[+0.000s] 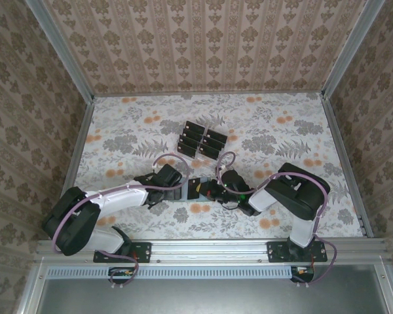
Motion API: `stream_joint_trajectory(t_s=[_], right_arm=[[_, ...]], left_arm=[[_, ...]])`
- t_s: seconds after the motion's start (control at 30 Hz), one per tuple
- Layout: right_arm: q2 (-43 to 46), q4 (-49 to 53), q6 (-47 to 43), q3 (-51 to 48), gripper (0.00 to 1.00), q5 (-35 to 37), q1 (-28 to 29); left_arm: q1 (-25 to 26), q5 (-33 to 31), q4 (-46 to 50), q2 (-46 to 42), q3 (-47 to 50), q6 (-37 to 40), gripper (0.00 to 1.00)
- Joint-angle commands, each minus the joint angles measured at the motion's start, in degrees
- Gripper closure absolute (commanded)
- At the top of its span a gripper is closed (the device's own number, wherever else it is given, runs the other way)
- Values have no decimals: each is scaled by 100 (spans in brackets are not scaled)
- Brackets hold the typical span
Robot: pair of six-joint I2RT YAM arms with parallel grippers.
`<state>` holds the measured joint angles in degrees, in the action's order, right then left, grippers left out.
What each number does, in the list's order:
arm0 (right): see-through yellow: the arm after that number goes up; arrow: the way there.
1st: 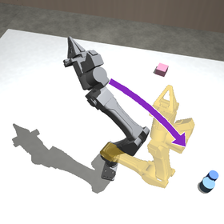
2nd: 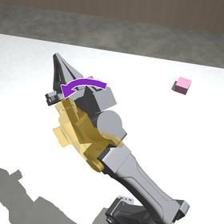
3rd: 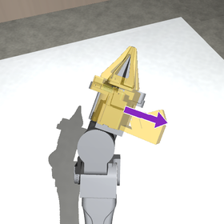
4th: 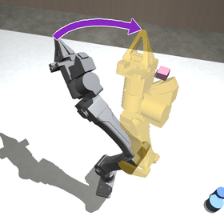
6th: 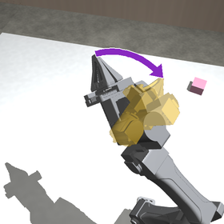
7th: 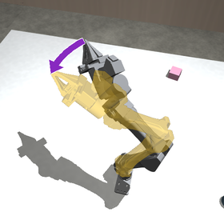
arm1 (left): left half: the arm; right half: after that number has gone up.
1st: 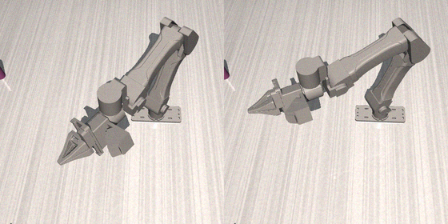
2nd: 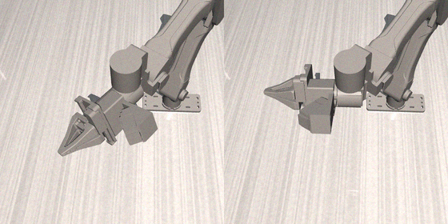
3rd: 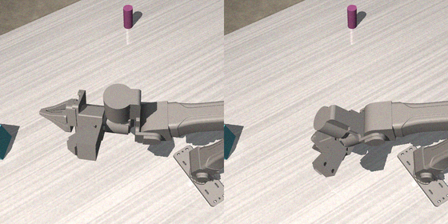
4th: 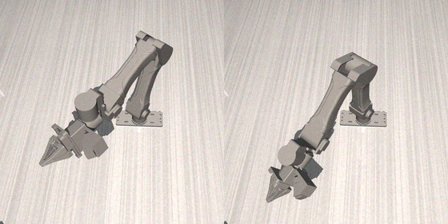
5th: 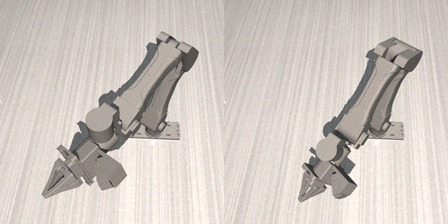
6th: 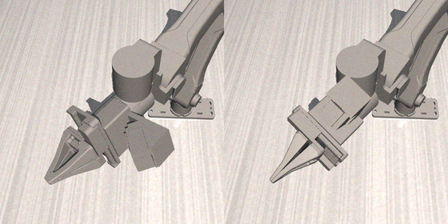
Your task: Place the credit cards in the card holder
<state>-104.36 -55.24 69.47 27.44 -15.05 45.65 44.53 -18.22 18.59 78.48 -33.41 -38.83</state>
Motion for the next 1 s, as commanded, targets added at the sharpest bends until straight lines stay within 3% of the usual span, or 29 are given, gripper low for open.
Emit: stream_joint_trajectory(t_s=[0.0,0.57,0.97], right_arm=[[-130,-177,76,-107,100,2,31],[-519,-705,200,-46,100,-235,27],[-761,-526,207,283,100,-444,73]], left_arm=[[-55,-59,286,84,177,-16,0],[-46,-50,284,114,190,-19,0],[-41,-33,257,150,188,-17,0]])
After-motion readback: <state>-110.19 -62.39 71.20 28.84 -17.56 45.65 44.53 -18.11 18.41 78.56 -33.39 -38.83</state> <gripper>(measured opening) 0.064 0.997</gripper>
